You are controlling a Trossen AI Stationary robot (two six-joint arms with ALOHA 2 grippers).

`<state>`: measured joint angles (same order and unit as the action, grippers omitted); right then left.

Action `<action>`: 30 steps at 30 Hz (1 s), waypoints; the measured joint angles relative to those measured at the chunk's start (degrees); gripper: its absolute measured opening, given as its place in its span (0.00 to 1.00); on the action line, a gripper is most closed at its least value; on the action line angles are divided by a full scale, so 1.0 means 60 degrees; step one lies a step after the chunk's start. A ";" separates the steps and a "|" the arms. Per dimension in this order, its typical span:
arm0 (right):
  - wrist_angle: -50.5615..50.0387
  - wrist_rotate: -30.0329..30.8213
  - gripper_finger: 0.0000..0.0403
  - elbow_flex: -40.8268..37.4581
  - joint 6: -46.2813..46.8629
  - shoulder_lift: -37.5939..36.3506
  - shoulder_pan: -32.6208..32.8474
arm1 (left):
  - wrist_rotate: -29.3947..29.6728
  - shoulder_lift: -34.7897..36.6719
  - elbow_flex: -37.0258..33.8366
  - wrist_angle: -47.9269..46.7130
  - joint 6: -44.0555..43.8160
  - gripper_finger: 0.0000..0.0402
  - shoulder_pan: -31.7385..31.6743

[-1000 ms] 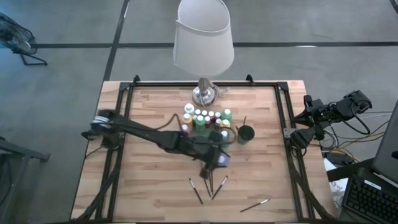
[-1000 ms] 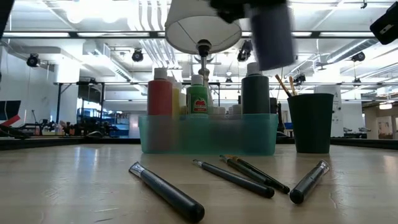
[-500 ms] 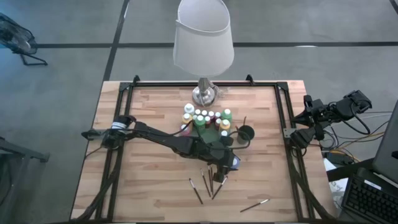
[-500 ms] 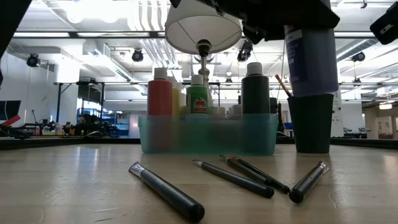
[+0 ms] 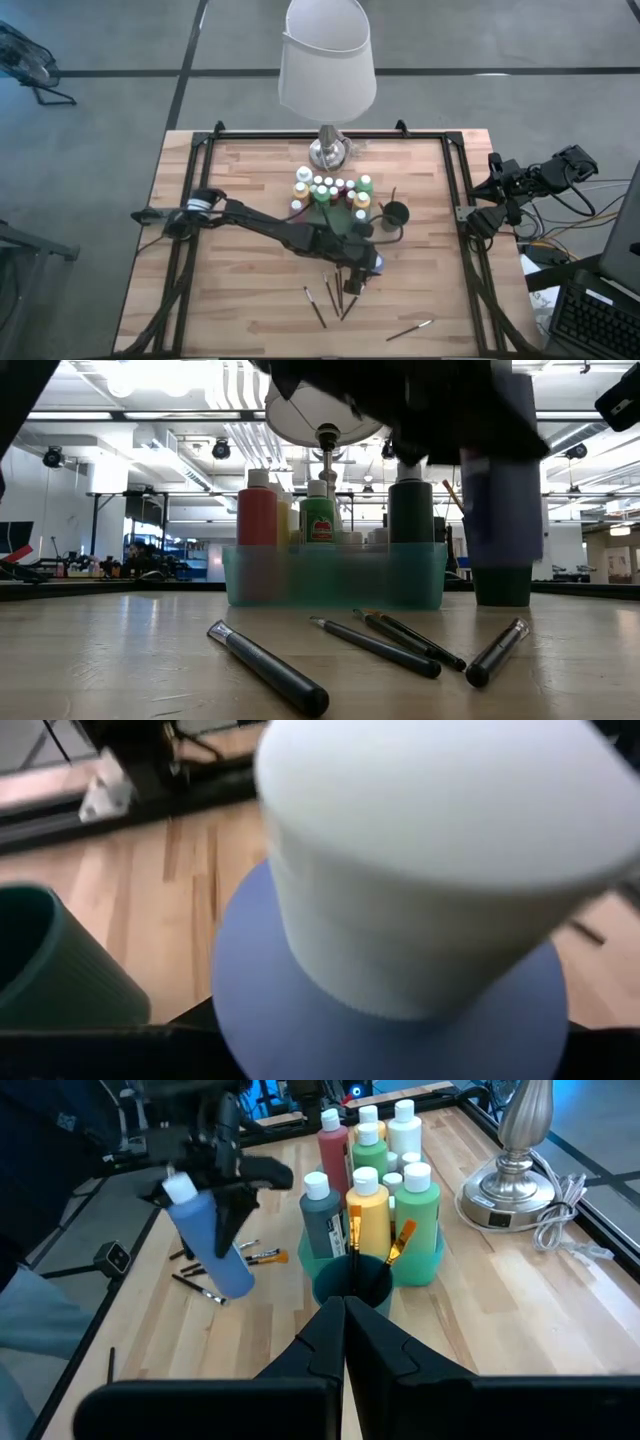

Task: Pick & Place Paint Supplies
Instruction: Move the blue paint bottle to the right

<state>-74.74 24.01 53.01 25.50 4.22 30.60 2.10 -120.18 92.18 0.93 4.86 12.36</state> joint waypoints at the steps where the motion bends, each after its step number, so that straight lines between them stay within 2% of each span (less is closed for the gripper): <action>1: 0.0000 0.0004 0.02 0.0004 0.0000 -0.0002 0.0000 | 0.0011 -0.0066 -0.0036 0.0001 -0.0001 0.47 0.0000; 11: 0.0000 0.0001 0.02 0.0004 0.0000 -0.0002 0.0002 | 0.0049 -0.0554 -0.0579 0.1563 -0.0080 0.47 -0.0047; 21: 0.0000 0.0000 0.02 0.0004 0.0000 -0.0002 0.0001 | 0.0056 -0.0664 -0.0862 0.1638 -0.0202 0.48 -0.0062; 25: 0.0000 0.0003 0.02 0.0004 0.0000 -0.0002 0.0001 | 0.0071 -0.0660 -0.0815 0.1715 -0.0300 0.54 -0.0062; 30: 0.0000 0.0000 0.02 0.0004 0.0000 -0.0002 0.0001 | 0.0074 -0.0621 -0.0694 0.1908 -0.0289 0.66 -0.0064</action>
<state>-74.74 24.01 53.04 25.50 4.21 30.60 2.55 -123.91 88.02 12.38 3.13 11.98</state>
